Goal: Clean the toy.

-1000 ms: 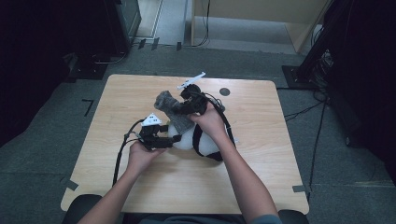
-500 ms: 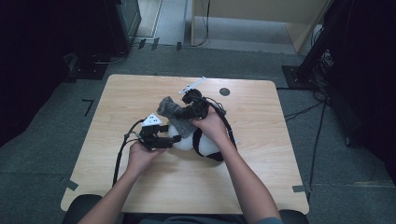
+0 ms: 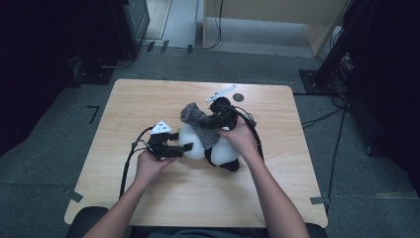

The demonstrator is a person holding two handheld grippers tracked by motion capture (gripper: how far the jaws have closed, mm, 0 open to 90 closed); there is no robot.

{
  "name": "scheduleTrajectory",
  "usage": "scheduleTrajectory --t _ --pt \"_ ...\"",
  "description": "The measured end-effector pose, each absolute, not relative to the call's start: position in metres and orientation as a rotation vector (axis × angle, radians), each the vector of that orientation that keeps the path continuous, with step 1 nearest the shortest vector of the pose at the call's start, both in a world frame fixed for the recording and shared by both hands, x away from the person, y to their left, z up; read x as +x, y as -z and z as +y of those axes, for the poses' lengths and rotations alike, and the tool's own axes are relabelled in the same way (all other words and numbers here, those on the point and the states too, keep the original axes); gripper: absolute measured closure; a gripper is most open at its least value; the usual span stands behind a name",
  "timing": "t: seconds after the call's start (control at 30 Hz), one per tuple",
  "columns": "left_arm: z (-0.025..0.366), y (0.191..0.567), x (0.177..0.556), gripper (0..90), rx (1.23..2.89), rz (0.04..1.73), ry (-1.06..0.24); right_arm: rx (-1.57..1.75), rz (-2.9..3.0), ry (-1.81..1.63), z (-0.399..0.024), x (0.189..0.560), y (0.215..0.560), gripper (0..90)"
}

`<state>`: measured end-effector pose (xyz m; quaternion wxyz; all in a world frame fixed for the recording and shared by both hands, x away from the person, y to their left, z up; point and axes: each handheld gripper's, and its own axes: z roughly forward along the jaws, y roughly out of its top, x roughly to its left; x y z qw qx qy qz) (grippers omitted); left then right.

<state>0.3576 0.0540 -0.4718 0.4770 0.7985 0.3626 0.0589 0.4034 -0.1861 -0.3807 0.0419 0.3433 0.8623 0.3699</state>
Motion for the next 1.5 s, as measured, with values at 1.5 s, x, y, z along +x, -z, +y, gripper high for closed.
scheduleTrajectory --t 1.5 --pt "0.052 0.472 0.358 28.8 1.946 0.883 -0.136 1.158 2.478 -1.236 -0.274 0.352 0.359 77.1"
